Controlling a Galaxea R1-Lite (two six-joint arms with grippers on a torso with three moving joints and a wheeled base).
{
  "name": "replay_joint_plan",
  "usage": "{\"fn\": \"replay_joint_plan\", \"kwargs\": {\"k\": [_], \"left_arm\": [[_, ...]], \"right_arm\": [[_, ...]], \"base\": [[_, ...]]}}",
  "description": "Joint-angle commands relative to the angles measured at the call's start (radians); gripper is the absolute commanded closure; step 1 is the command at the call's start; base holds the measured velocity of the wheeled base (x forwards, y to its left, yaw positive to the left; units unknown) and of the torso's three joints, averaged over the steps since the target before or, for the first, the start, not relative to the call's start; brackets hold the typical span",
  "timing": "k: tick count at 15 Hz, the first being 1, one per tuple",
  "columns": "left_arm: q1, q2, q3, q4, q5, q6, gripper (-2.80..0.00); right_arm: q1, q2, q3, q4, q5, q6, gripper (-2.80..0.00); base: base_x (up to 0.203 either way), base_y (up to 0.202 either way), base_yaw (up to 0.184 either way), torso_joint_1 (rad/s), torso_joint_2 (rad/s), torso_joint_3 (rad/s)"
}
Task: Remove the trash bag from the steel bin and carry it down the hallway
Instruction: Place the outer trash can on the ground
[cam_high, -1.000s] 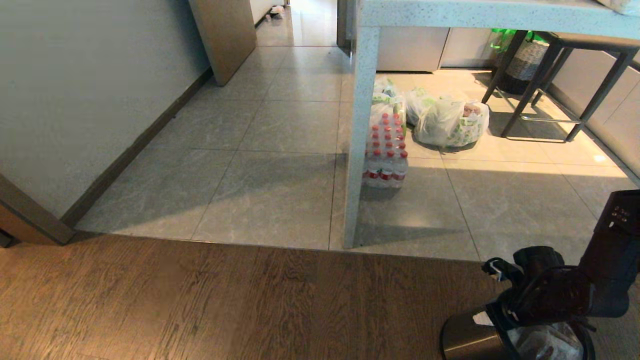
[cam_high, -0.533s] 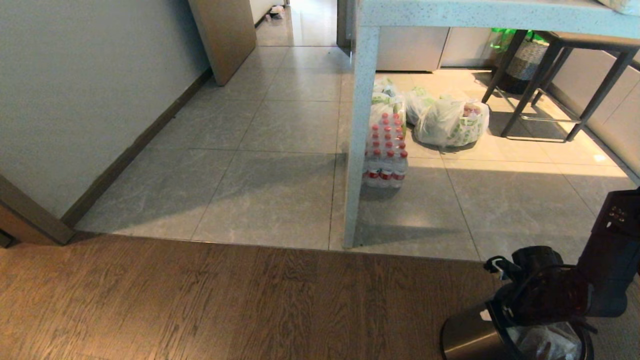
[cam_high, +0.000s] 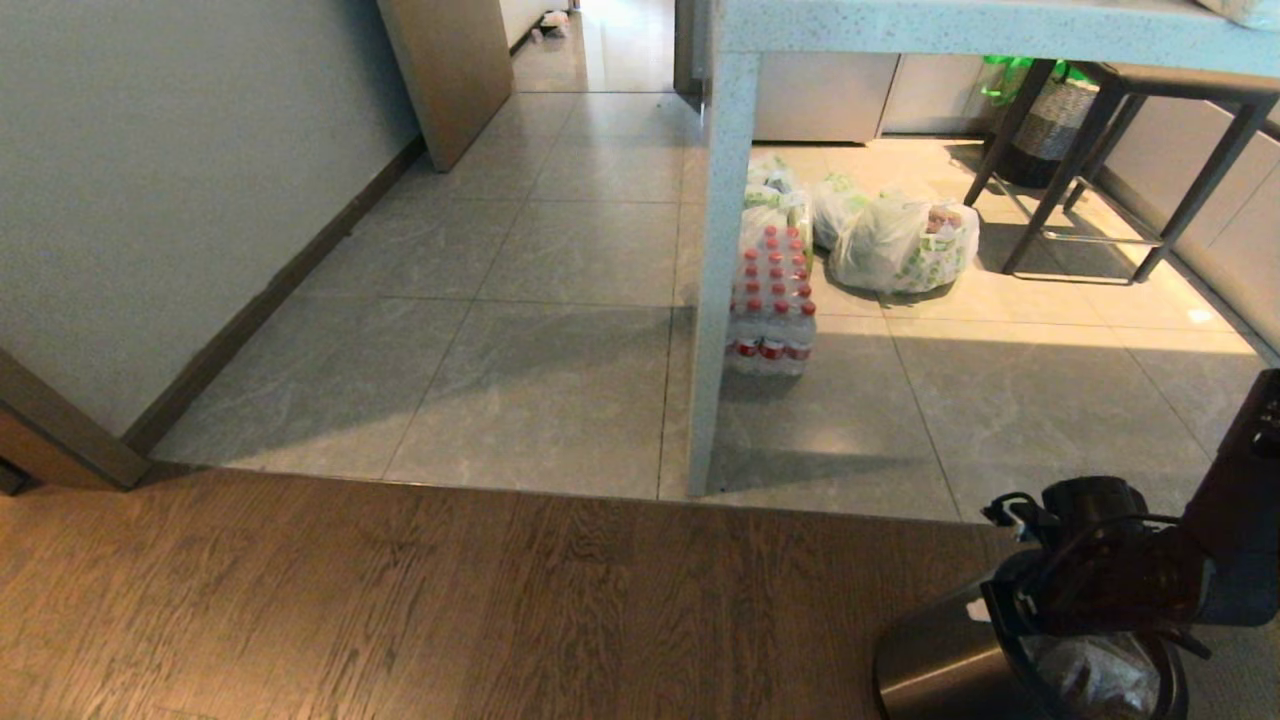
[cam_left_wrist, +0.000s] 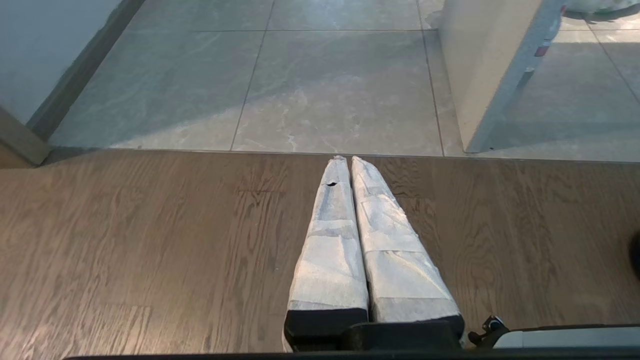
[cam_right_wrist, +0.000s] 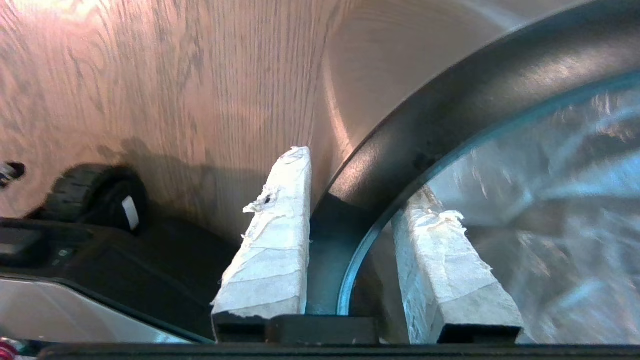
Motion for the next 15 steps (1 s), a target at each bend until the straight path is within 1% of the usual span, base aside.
{"fn": "replay_joint_plan", "kwargs": {"k": [1, 4, 10, 13, 15], "left_arm": [[0.000, 0.000, 0.002, 0.000, 0.000, 0.000, 0.00], [0.000, 0.000, 0.002, 0.000, 0.001, 0.000, 0.00], [0.000, 0.000, 0.002, 0.000, 0.001, -0.001, 0.00], [0.000, 0.000, 0.002, 0.000, 0.000, 0.000, 0.00], [0.000, 0.000, 0.002, 0.000, 0.001, -0.001, 0.00]], "right_arm": [[-0.027, -0.088, 0.010, 0.015, 0.003, -0.004, 0.00], [-0.042, -0.153, 0.037, 0.052, 0.005, -0.011, 0.00], [-0.041, -0.276, 0.070, 0.174, 0.005, -0.013, 0.00], [-0.043, -0.330, 0.075, 0.201, 0.004, -0.013, 0.00], [-0.043, -0.387, 0.091, 0.242, 0.005, -0.013, 0.00]], "base": [[0.000, 0.000, 0.000, 0.000, 0.00, 0.000], [0.000, 0.000, 0.000, 0.000, 0.00, 0.000], [0.000, 0.000, 0.000, 0.000, 0.00, 0.000], [0.000, 0.000, 0.000, 0.000, 0.00, 0.000], [0.000, 0.000, 0.000, 0.000, 0.00, 0.000]]}}
